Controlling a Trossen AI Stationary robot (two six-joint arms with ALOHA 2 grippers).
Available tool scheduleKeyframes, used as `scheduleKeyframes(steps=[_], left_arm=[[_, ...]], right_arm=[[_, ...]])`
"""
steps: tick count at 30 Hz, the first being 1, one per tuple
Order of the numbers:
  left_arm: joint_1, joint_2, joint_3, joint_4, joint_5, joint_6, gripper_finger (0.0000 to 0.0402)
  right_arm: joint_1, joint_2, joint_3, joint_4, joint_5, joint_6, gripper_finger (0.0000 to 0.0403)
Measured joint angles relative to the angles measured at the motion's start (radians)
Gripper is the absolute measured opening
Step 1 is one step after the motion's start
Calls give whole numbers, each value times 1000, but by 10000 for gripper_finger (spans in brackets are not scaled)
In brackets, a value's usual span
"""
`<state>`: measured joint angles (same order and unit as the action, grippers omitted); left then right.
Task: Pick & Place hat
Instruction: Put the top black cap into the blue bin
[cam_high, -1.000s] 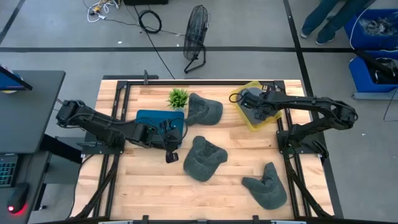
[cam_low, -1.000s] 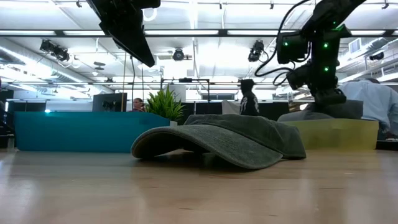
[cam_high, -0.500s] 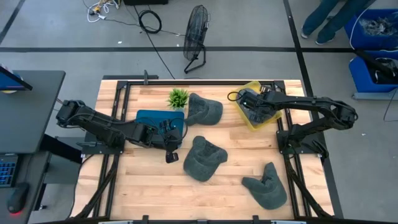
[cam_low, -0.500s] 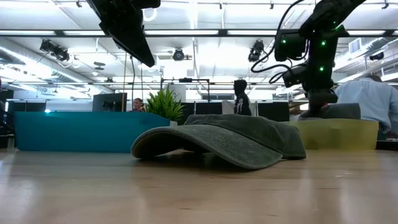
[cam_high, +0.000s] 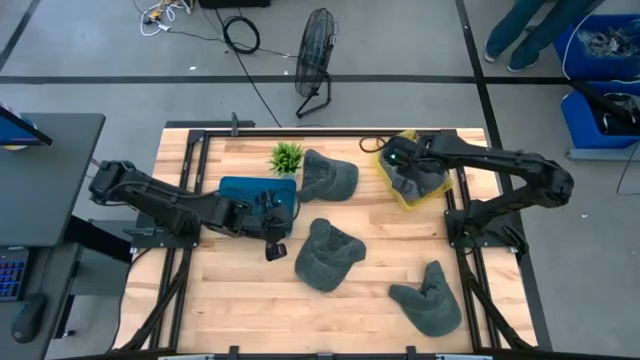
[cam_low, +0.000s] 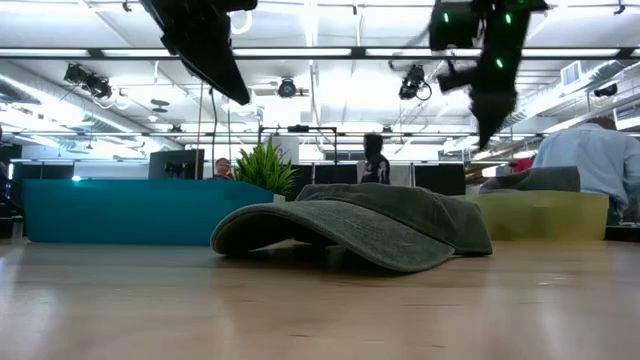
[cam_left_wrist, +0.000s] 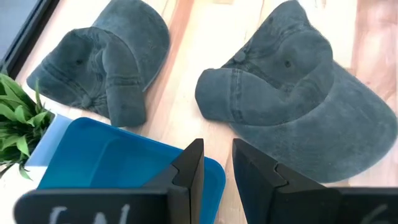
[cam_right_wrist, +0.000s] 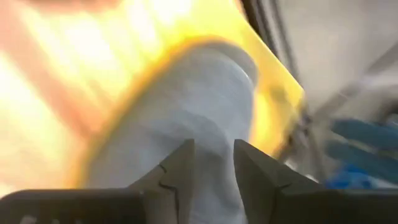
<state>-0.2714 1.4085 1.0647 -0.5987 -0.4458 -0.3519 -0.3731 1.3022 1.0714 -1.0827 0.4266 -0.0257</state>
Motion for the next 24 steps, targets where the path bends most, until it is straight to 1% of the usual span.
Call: scheduleKeyframes(steps=[3,7,9,10,13,17,20,24], left_arm=[[-2,-38,20,-63,0,0,87],[-2,-125,78,-207,-6,-3,87],[-1,-180,101,-250,-18,-2,87],[-1,-210,110,-267,-25,-1,87],[-1,-300,119,-305,-57,1,87],[-1,-394,119,-350,-93,5,87],[-1,-434,119,-367,-94,-2,87],[1,-450,119,-364,-96,1,87]], right_arm=[[38,0,58,47,-179,1,99],[92,0,67,208,-429,34,85],[126,5,58,304,-515,20,83],[144,6,48,346,-537,0,82],[196,6,-1,526,-548,-56,84],[231,15,-62,707,-550,-56,98],[238,31,-85,759,-538,-63,117],[237,91,-85,836,-464,-157,150]])
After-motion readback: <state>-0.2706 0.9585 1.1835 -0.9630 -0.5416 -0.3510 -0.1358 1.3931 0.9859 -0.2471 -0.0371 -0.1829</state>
